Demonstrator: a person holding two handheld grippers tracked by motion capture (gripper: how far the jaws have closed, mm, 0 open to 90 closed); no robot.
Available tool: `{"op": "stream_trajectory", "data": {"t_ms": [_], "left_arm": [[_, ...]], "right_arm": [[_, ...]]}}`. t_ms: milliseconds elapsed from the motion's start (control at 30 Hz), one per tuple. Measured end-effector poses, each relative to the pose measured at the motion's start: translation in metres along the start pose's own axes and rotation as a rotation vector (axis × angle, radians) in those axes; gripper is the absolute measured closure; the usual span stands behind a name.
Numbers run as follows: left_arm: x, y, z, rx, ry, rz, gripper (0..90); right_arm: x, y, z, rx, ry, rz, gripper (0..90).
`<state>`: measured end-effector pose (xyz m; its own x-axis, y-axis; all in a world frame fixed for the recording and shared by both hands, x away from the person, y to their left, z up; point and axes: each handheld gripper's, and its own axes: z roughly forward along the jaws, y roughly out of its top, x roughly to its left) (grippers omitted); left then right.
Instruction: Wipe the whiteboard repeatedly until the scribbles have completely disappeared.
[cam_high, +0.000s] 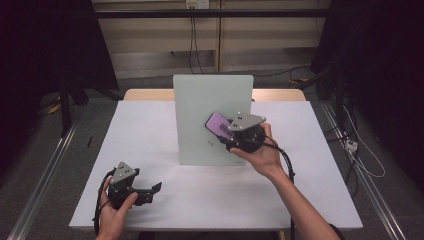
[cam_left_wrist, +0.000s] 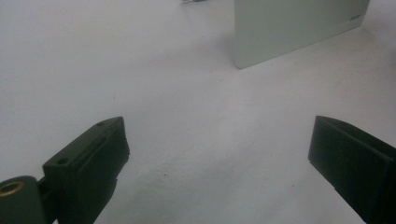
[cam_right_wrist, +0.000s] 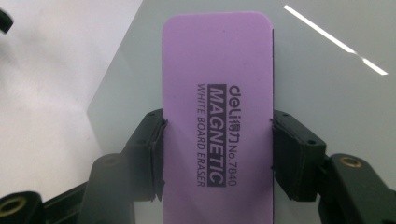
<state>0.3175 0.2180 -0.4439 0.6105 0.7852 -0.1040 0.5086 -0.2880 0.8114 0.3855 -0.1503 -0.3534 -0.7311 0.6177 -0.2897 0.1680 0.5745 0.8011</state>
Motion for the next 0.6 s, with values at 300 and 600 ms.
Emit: {"op": "stream_trajectory", "data": {"t_ms": [300, 600], "left_arm": [[-0.002, 0.001, 0.001, 0.007, -0.003, 0.005, 4.9], [-0.001, 0.001, 0.001, 0.004, -0.005, 0.003, 4.9]], "right_arm": [[0.029, -0.024, 0.022, 0.067, 0.080, -0.030, 41.8], [0.047, -0.026, 0.040, 0.114, 0.129, -0.060, 41.8]]}}
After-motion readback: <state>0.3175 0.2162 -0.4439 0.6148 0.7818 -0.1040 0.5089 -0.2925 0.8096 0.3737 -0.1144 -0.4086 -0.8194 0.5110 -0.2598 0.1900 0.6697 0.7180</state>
